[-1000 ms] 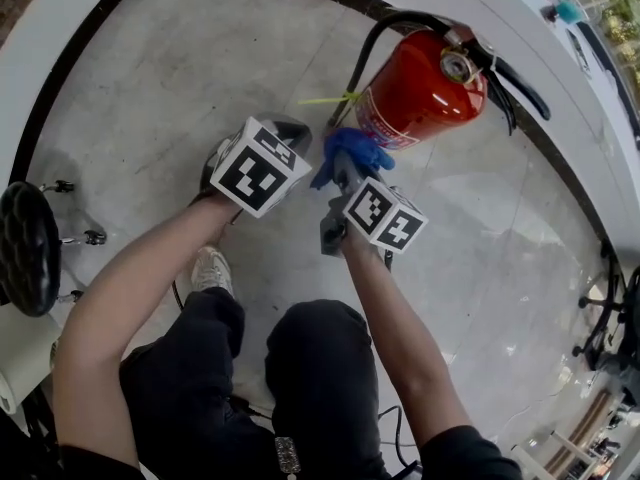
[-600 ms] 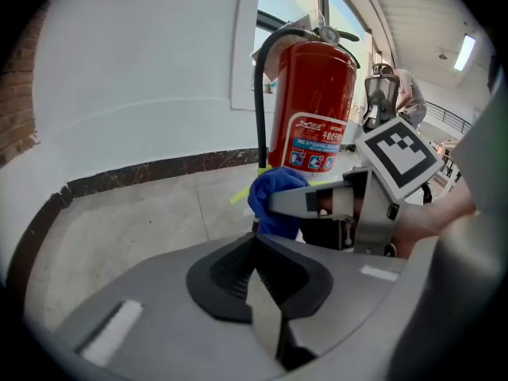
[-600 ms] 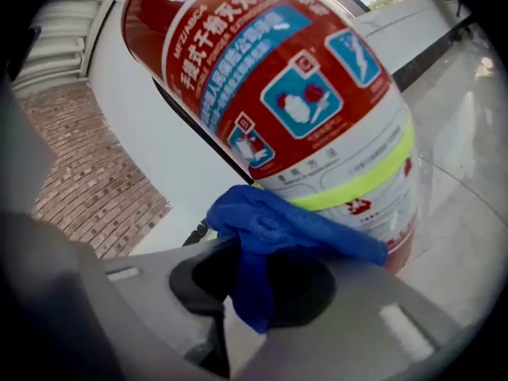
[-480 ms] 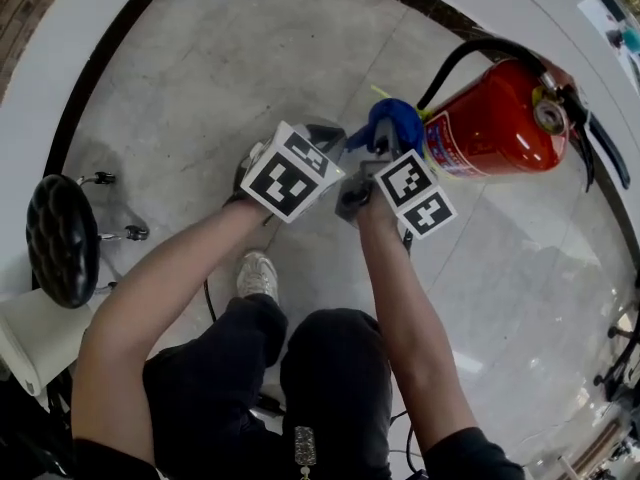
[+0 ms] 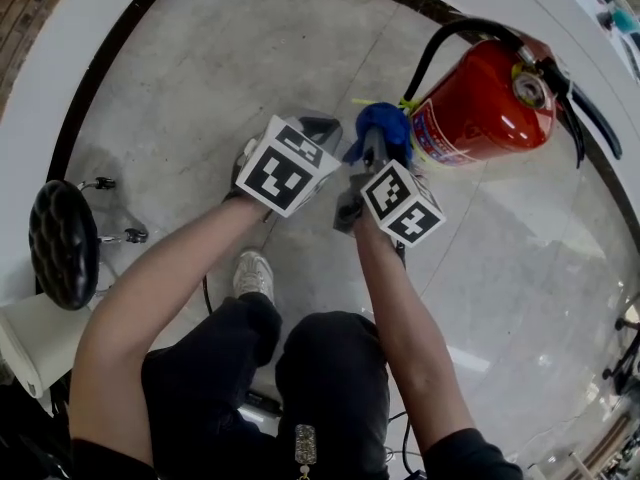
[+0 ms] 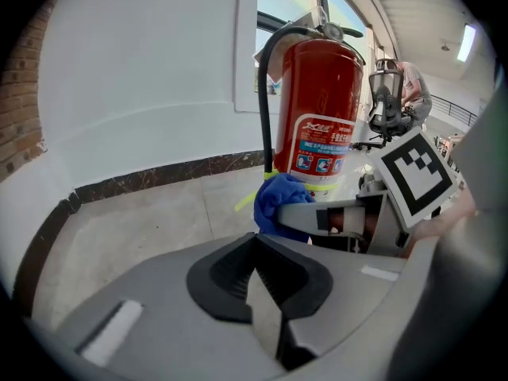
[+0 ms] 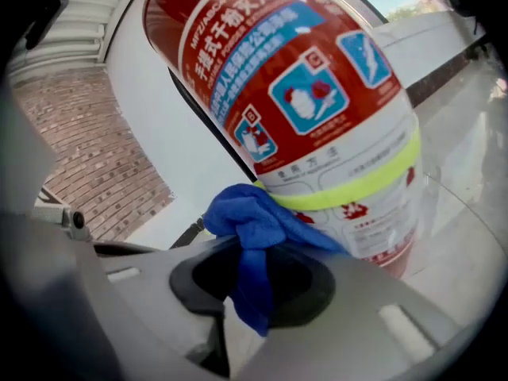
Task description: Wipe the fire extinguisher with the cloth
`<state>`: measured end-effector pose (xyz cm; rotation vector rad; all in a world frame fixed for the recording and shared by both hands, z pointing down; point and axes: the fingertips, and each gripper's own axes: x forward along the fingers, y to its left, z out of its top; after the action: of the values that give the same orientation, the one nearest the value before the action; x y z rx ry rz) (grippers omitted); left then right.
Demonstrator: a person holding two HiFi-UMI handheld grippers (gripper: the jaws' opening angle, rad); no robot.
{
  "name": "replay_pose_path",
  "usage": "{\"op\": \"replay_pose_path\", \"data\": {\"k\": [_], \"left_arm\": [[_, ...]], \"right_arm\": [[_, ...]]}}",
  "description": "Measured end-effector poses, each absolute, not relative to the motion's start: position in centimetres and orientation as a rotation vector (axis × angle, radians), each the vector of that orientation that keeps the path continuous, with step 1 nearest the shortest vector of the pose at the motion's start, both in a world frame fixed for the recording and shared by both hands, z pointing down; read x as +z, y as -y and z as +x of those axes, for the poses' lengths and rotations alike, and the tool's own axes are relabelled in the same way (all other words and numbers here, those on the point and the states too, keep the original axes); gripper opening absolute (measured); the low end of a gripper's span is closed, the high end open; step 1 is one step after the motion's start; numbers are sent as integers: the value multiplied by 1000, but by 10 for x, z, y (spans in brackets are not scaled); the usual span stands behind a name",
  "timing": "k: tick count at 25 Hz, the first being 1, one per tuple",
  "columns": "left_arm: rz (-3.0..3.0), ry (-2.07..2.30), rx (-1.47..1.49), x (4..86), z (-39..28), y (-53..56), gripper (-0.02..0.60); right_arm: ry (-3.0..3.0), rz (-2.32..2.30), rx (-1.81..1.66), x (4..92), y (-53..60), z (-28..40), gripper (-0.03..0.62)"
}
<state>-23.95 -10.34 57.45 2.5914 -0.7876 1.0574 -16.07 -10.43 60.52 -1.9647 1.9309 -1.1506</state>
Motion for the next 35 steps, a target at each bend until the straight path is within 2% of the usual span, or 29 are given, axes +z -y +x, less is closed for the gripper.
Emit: {"op": "replay_pose_path", "data": {"k": [11,20,27,31,35], "left_arm": [[2655,729,1041,585,-187,51,5],[2637,692,975,607,-167,31,5],[2591,717,939,621,-171,33,5],[2575,721,932,627,-175,31,5],[2557,727,927,632,-181,34,5]], "right_arm": [[-2379,-1989,-977,616,35,-126,87],[-2520,-2155,-816,640,9,-55,87],[-2447,-2311,-850,654,30,7,87],[-2525,-2326,-944,672,31,6,87],[-2498,-2207,-1134,688,20,-25,87]]}}
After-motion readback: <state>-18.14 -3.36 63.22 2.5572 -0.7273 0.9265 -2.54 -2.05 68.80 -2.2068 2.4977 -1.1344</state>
